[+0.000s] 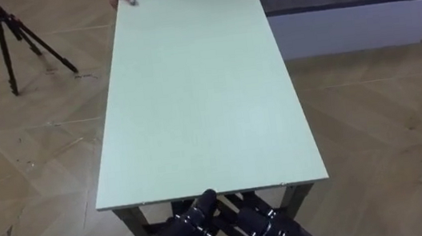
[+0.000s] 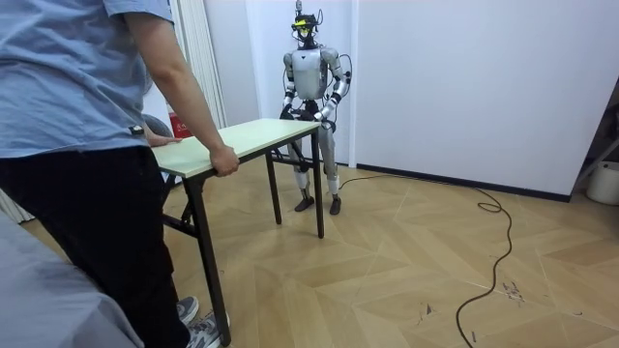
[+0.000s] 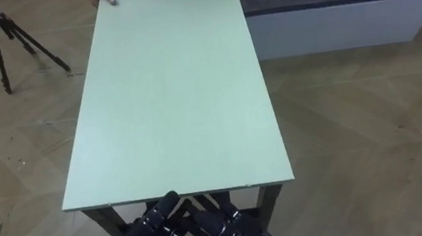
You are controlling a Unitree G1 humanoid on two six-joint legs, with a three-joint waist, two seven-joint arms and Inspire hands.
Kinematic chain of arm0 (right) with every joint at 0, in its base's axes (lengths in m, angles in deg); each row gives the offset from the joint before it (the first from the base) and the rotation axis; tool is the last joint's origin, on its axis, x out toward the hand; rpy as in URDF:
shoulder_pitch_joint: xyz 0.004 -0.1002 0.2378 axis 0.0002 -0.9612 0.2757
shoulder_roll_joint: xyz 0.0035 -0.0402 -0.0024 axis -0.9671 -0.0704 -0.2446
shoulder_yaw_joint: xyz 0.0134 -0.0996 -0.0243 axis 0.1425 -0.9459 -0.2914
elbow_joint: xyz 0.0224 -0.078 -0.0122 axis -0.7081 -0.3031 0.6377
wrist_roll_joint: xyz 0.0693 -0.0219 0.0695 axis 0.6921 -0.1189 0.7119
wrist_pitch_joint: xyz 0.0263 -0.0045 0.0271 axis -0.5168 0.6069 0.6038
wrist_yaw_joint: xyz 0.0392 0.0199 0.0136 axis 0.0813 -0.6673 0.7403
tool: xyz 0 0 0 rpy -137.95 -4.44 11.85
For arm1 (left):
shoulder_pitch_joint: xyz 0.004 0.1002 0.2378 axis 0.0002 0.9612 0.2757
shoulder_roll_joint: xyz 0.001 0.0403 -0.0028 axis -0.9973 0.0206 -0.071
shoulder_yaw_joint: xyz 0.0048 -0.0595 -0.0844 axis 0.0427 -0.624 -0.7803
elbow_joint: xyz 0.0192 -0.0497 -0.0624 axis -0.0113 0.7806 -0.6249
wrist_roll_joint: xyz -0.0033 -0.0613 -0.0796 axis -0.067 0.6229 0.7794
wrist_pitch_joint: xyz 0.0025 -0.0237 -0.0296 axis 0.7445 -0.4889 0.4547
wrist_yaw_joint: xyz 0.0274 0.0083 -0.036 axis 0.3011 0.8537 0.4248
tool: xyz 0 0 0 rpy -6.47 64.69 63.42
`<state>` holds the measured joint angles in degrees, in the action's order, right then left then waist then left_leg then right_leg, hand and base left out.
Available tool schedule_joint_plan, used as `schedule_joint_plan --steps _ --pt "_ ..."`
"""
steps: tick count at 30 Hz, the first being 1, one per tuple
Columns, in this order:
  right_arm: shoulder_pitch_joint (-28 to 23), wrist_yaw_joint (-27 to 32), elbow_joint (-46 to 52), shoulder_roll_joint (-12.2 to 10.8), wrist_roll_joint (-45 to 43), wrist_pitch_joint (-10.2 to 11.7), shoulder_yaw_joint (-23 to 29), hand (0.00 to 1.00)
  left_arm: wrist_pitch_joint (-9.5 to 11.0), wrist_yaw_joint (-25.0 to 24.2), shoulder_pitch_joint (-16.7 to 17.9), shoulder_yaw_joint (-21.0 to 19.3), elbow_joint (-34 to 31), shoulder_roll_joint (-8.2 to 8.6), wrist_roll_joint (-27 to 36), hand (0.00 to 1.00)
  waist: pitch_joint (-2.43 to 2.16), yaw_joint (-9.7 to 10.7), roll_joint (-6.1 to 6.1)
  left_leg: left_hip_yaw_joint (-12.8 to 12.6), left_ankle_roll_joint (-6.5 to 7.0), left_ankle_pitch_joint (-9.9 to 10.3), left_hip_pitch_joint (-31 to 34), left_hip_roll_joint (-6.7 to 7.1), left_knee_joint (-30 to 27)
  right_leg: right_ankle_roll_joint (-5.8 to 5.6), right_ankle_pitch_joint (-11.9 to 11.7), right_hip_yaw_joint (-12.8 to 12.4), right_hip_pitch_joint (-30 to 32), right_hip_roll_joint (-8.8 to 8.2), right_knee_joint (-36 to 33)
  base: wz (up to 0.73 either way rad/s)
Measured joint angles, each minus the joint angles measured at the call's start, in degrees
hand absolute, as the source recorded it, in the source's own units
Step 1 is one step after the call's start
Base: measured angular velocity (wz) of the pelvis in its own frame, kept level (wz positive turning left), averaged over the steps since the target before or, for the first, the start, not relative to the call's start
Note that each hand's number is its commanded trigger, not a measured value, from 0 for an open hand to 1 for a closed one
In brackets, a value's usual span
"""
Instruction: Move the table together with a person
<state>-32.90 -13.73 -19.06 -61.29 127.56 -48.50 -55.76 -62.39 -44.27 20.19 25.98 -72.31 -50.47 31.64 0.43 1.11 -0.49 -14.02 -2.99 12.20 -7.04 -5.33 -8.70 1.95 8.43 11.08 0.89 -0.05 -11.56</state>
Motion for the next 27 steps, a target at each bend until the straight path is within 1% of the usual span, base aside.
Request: schedule_joint_plan --steps 1,3,5,7,9,12,16,18,19,24,27 --pt "0.0 -0.3 1.0 0.7 0.6 0.0 -0.5 0.00 0.1 0.0 0.1 0.0 -1.2 -0.31 0.2 0.00 -0.08 0.0 -0.18 0.0 0.00 0.0 0.3 0.03 0.0 -0.02 0.0 0.0 0.1 0.00 0.0 0.04" --pt "-0.1 -0.4 1.8 1.4 2.2 -0.2 -0.7 0.00 0.1 0.0 0.1 0.0 -2.2 -0.66 2.7 0.00 -0.17 0.0 -0.42 0.0 0.00 0.0 0.3 0.05 0.0 -0.02 0.0 0.0 0.2 0.00 -0.1 0.02" --pt "-0.7 -0.6 2.8 2.3 2.8 -0.5 -0.7 0.00 0.1 0.0 0.4 0.0 -3.0 -0.80 5.5 0.00 -0.40 -0.1 -0.76 0.1 0.00 0.0 0.1 0.02 -0.1 -0.02 0.0 0.0 0.2 0.03 -0.1 0.00" --pt "-0.8 -0.5 3.1 2.9 4.1 -0.7 -1.1 0.00 0.0 -0.1 0.4 0.0 -3.0 -0.80 6.7 0.00 -0.41 -0.3 -0.94 0.1 0.00 0.0 -0.2 -0.01 -0.1 -0.02 0.0 -0.1 0.1 0.03 -0.2 -0.06" --pt "-0.9 -0.5 3.1 3.1 4.4 -0.7 -1.1 0.00 0.0 -0.1 0.4 -0.2 -3.1 -0.81 6.8 0.00 -0.42 -0.5 -0.98 0.1 0.00 0.0 -0.5 -0.04 -0.1 -0.01 0.0 -0.1 -0.1 0.00 -0.2 -0.02" --pt "-0.9 -0.1 3.2 2.9 5.2 -0.7 -1.0 0.00 0.0 -0.1 0.4 -0.4 -3.1 -0.79 8.8 0.00 -0.34 -1.3 -0.83 0.1 0.00 0.0 -0.6 -0.04 0.0 -0.01 0.0 -0.2 -0.2 -0.16 -0.3 0.00" --pt "-0.9 1.1 4.0 2.9 7.2 -1.1 -1.0 0.00 0.5 0.0 0.4 -2.9 -3.1 -0.68 9.1 0.00 0.10 -1.5 -0.13 0.2 0.00 0.0 -0.5 -0.01 0.0 -0.01 0.0 -0.1 -0.2 -0.23 -0.2 0.01" --pt "-1.0 1.5 4.2 3.0 7.5 -1.1 -1.0 0.00 0.9 0.2 0.4 -3.8 -3.1 -0.65 9.2 0.00 0.12 -1.5 0.02 0.2 0.00 0.0 -0.4 0.02 0.0 -0.01 0.0 0.0 -0.2 -0.18 -0.2 0.02" --pt "-1.1 1.6 4.3 3.1 7.5 -1.2 -0.9 0.00 1.4 0.4 0.4 -3.9 -3.1 -0.78 9.8 0.00 0.11 -1.5 0.02 0.2 0.00 0.0 -0.4 0.05 0.0 -0.02 0.0 0.1 -0.2 -0.21 -0.2 0.00" --pt "-1.1 2.1 4.3 3.3 8.3 -1.9 -0.3 0.00 1.3 0.9 0.4 -5.2 -2.9 -1.03 10.1 0.00 0.11 -1.4 -0.21 0.3 0.00 0.0 -0.4 0.06 0.0 -0.02 0.0 0.3 -0.3 -0.32 -0.2 0.01" --pt "-1.1 4.0 4.5 3.2 8.6 -2.4 1.6 0.00 1.2 2.2 0.3 -6.4 -2.9 -1.03 10.1 0.00 0.14 -1.3 -0.63 0.4 0.00 0.0 -0.5 0.08 0.0 -0.03 0.0 0.6 -0.5 -0.42 -0.2 0.05"
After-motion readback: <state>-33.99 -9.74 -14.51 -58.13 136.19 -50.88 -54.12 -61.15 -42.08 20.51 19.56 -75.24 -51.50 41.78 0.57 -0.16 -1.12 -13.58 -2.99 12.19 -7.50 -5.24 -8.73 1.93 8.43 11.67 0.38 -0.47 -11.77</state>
